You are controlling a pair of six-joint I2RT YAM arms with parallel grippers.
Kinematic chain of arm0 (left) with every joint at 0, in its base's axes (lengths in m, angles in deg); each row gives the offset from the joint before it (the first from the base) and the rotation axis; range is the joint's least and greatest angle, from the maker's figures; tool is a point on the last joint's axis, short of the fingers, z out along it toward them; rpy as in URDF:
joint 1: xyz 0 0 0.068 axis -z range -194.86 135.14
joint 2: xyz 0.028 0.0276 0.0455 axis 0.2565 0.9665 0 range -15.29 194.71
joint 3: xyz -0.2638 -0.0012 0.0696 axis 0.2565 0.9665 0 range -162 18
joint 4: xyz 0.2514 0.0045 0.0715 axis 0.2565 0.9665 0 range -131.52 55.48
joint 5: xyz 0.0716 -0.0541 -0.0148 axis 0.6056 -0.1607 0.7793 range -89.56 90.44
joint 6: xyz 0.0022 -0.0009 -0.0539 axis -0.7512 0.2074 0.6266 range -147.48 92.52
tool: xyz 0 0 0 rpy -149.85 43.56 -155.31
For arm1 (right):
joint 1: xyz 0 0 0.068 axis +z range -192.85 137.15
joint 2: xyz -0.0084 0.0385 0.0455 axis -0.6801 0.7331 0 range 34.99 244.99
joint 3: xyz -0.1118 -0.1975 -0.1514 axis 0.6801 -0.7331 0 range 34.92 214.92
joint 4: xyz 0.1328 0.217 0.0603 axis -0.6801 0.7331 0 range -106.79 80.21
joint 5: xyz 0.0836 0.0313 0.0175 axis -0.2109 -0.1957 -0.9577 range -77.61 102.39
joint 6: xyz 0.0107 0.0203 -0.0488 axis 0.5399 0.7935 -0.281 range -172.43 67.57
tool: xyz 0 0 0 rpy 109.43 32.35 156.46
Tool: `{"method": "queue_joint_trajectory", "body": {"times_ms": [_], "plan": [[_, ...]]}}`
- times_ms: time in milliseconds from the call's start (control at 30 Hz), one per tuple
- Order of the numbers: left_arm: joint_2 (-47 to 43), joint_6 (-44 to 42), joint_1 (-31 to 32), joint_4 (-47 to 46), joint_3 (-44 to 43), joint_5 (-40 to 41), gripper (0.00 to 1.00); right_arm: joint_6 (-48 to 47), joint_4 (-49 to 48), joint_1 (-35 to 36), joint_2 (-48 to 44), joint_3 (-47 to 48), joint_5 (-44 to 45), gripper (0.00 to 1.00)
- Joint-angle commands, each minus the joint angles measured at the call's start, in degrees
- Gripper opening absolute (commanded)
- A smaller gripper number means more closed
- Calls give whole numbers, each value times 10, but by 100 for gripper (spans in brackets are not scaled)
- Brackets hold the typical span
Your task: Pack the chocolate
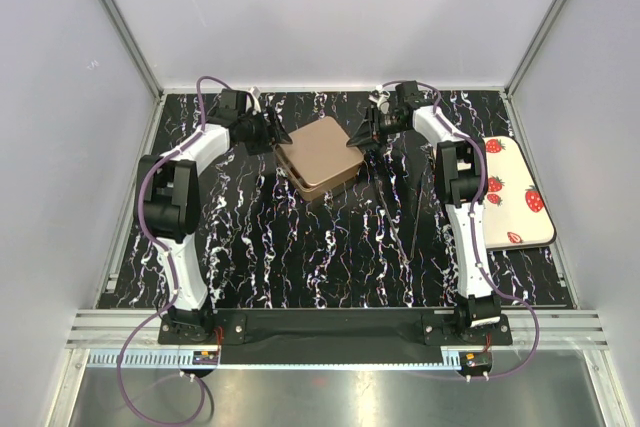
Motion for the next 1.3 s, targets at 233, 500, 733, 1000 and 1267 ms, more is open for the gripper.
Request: {"method": "queue_joint_trajectory", "body": {"times_ms": [233, 500, 733, 1000, 1267], "plan": [[6, 5, 2, -49, -10, -30, 65, -19, -2, 24, -24, 10, 40, 19], [12, 16, 2, -66, 2, -44, 63, 3, -5, 27, -29, 18, 38, 19], [9, 20, 3, -73, 9, -45, 63, 19, -7, 36, -35, 19, 48, 23], [4, 22, 3, -73, 13, -44, 65, 42, -19, 42, -46, 19, 58, 28], [-1, 19, 3, -70, 12, -38, 67, 47, -16, 51, -37, 23, 71, 29]]}}
